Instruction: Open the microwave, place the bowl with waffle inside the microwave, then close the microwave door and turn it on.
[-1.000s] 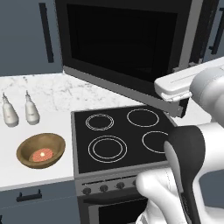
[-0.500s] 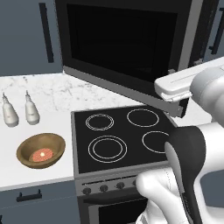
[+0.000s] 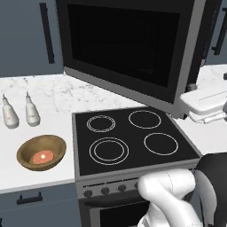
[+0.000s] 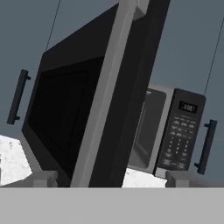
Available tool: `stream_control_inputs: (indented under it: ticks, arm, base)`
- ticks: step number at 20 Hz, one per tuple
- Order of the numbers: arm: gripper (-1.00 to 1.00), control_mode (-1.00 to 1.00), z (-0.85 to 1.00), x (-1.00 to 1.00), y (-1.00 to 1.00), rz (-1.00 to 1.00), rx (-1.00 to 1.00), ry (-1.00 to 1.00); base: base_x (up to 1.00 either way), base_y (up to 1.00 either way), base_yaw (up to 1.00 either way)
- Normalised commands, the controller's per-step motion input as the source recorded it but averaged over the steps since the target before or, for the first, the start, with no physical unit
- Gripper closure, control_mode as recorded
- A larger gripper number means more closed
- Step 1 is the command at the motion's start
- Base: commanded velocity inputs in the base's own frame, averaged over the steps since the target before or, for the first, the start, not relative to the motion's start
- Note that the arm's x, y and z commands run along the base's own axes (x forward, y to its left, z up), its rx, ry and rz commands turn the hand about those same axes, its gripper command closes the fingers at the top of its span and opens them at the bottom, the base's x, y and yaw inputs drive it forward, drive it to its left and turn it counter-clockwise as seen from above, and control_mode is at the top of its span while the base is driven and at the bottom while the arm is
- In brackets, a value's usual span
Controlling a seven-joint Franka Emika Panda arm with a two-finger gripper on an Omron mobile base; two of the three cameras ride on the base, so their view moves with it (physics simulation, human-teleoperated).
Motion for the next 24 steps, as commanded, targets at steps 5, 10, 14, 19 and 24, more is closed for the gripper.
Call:
stream_control_inputs:
  ticks: [5, 10, 14, 19, 24]
  arm:
    - [-1.0, -1.0, 0.0, 0.09, -0.99, 0.3, 0.18, 0.04]
    - [-1.0, -1.0, -0.12, 0.66, -0.5, 0.5, 0.14, 0.08]
    - [-1.0, -1.0, -0.21, 0.83, 0.19, 0.57, 0.05, 0.09]
    - [-1.0, -1.0, -0.18, 0.74, 0.3, 0.61, 0.07, 0.02]
    - [-1.0, -1.0, -0.1, 0.55, 0.29, 0.55, 0.07, 0.0]
  base:
    - [0.0, 0.0, 0.0]
    - [0.0, 0.0, 0.0]
    - [0.0, 0.0, 0.0]
    - [0.0, 0.0, 0.0]
    - [0.0, 0.0, 0.0]
